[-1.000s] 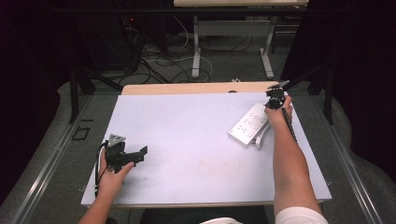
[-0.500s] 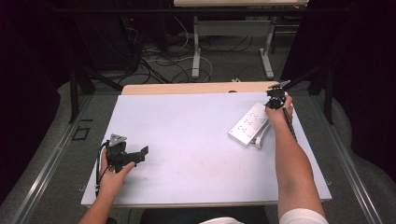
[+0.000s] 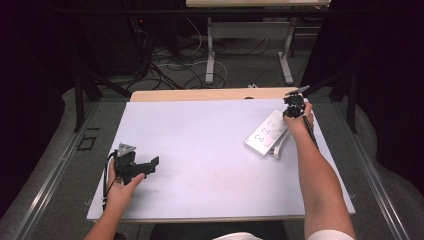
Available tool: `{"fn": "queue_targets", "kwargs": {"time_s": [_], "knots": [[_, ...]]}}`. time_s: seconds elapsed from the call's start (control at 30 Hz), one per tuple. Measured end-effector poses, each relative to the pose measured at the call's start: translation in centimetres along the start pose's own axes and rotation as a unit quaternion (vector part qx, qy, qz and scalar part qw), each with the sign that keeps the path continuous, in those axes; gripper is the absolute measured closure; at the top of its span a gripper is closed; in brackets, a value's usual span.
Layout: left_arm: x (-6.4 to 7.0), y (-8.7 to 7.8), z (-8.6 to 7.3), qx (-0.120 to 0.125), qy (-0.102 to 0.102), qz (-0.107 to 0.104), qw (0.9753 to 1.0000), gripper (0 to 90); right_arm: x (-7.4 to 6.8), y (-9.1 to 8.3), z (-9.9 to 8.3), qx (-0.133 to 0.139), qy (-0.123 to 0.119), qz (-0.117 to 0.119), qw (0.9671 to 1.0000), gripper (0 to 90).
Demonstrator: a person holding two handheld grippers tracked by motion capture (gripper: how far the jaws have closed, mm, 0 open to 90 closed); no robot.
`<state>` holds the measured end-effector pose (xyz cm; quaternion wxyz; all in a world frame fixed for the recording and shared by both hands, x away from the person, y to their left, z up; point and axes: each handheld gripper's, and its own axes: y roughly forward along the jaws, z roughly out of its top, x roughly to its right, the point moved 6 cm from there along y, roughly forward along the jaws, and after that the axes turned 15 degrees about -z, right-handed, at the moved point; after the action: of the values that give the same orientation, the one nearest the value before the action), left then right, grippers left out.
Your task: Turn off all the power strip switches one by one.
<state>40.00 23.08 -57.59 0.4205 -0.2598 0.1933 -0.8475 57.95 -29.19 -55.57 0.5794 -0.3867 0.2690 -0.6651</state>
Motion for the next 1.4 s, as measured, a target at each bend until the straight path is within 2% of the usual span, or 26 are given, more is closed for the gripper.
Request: {"fn": "queue_targets", "kwargs": {"time_s": [0.2, 0.43, 0.5, 0.57, 0.77, 1.23, 1.4], "knots": [[0.0, 0.0, 0.0, 0.000, -0.001, -0.001, 1.0000, 0.5, -0.5, -0.2, -0.5, -0.006, -0.026, 0.010, 0.9996, 90.0], [0.0, 0.1, -0.1, -0.004, 0.000, -0.003, 1.0000, 0.5, -0.8, -0.2, -1.2, -0.012, -0.029, 0.019, 0.9993, 90.0], [0.0, 0.2, 0.0, -0.002, 0.000, -0.002, 1.0000, 0.5, -0.7, -0.2, -1.6, -0.012, -0.029, 0.029, 0.9991, 90.0], [0.0, 0.2, -0.1, -0.001, -0.001, -0.002, 1.0000, 0.5, -0.7, -0.2, -1.6, -0.012, -0.028, 0.027, 0.9992, 90.0], [0.1, 0.2, -0.1, -0.003, -0.001, -0.002, 1.0000, 0.5, -0.7, -0.7, -2.1, -0.006, -0.041, 0.038, 0.9984, 90.0], [0.2, 0.3, -0.1, -0.004, 0.001, -0.003, 1.0000, 0.5, -1.9, -1.9, -3.1, -0.002, -0.062, 0.063, 0.9961, 90.0], [0.2, 0.3, -0.1, -0.006, 0.002, -0.003, 1.0000, 0.5, -2.1, -2.1, -3.3, -0.006, -0.068, 0.059, 0.9959, 90.0]]}}
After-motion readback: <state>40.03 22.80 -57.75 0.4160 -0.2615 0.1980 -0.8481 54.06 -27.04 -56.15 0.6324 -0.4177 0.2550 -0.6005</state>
